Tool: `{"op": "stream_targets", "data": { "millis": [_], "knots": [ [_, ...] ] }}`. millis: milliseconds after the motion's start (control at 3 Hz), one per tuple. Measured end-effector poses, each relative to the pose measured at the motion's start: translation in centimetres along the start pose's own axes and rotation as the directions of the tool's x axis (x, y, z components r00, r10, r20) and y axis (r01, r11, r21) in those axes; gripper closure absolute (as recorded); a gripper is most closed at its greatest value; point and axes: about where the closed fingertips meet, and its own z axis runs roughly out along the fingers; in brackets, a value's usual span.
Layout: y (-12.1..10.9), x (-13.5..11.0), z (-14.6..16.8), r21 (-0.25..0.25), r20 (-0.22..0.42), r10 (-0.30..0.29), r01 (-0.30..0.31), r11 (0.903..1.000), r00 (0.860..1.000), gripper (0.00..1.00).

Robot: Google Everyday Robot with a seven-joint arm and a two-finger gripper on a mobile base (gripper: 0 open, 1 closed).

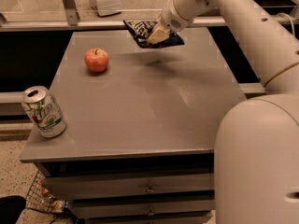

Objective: Move blue chip bag near 7up can

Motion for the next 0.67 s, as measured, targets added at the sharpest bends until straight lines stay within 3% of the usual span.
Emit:
{"op": "stream_targets", "data": {
  "millis": [333, 667],
  "knots": [
    [1.8, -1.9, -1.4, -0.019, 0.009, -0.022, 0.023, 0.9996, 1.000, 1.00],
    [5.1, -4.6, -2.6, -0.043, 0.006, -0.033, 0.033, 0.9985, 0.999, 1.00]
  ]
}}
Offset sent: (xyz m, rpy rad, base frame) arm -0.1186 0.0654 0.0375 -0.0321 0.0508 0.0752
